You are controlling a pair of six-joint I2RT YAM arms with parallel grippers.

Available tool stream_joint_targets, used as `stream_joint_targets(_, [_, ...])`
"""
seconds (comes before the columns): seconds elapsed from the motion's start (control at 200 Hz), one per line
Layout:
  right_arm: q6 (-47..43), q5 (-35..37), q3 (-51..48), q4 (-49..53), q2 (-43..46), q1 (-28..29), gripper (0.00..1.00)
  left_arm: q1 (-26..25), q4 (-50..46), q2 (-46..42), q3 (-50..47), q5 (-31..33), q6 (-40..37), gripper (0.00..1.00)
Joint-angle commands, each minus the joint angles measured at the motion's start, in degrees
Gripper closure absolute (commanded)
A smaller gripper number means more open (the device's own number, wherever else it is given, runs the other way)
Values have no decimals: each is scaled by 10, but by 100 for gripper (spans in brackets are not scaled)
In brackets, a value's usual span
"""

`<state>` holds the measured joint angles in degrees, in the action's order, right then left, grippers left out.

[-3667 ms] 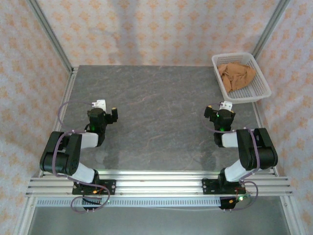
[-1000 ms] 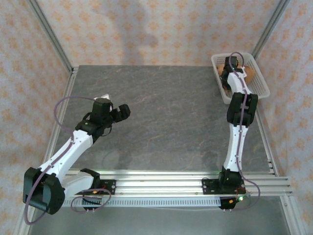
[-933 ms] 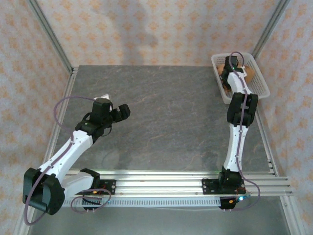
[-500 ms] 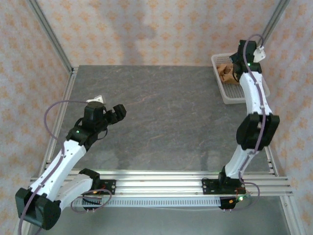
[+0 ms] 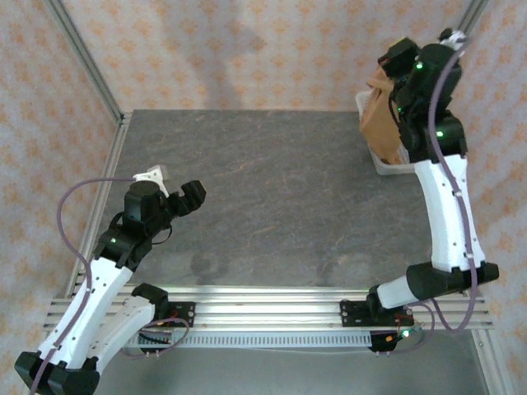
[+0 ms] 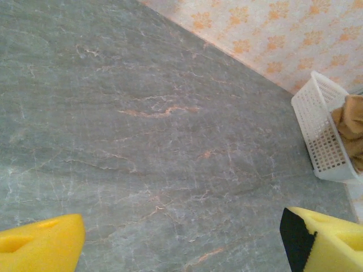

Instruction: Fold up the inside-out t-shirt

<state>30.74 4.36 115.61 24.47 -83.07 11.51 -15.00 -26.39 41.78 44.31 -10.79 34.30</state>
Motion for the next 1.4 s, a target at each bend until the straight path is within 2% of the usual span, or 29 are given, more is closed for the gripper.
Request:
stream_joint_targets(0.0, [-25, -83, 85, 30, 1, 20, 100, -2, 14, 2, -1, -23, 8, 10])
stream_joint_targets(0.125, [-27, -153, 160, 65, -31, 60, 100, -2, 22, 8, 0, -35, 8, 10])
stream_joint_targets(0.24, [-24, -196, 174, 68, -56, 103, 100, -2, 21, 7, 0, -34, 3, 10])
stream_joint_targets(0.39, [-23, -204, 134, 75, -106, 148, 100, -2, 25, 8, -5, -31, 5, 11])
stream_joint_targets(0.57, [4, -194, 65, 62, -210, 151, 100, -3, 36, 12, -22, -38, 10, 11])
stream_joint_targets(0.59, [4, -196, 72, 69, -232, 151, 91, -2, 38, 12, -24, -38, 11, 11])
stream_joint_targets(0.646, [3, -196, 119, 115, -299, 150, 54, -3, 43, 16, -32, -44, 12, 11])
stream_joint_targets(0.676, [-3, -194, 160, 159, -337, 147, 43, -3, 45, 18, -37, -49, 14, 11])
stream_joint_targets(0.731, [-13, -175, 245, 254, -403, 139, 34, -4, 47, 22, -45, -62, 17, 11])
stream_joint_targets(0.776, [-27, -157, 295, 321, -438, 131, 31, -6, 46, 23, -54, -71, 19, 12])
stream_joint_targets(0.831, [-47, -137, 301, 362, -448, 127, 31, -10, 49, 23, -73, -82, 23, 13])
stream_joint_targets(0.881, [-66, -128, 260, 372, -427, 128, 30, -16, 55, 23, -94, -92, 25, 15])
stream_joint_targets(0.941, [-90, -133, 167, 351, -374, 135, 31, -22, 62, 26, -120, -97, 31, 16])
stream_joint_targets(1.076, [-110, -156, -160, 211, -204, 169, 32, -43, 143, 34, -194, -121, 82, 21])
stream_joint_targets(1.151, [-89, -170, -292, 160, -135, 178, 35, -66, 191, 48, -228, -111, 112, 22])
stream_joint_targets(1.276, [-57, -187, -424, 123, -71, 196, 39, -115, 226, 96, -234, -75, 127, 23])
stream_joint_targets(1.396, [-41, -189, -485, 108, -50, 222, 42, -163, 229, 166, -197, -37, 128, 27])
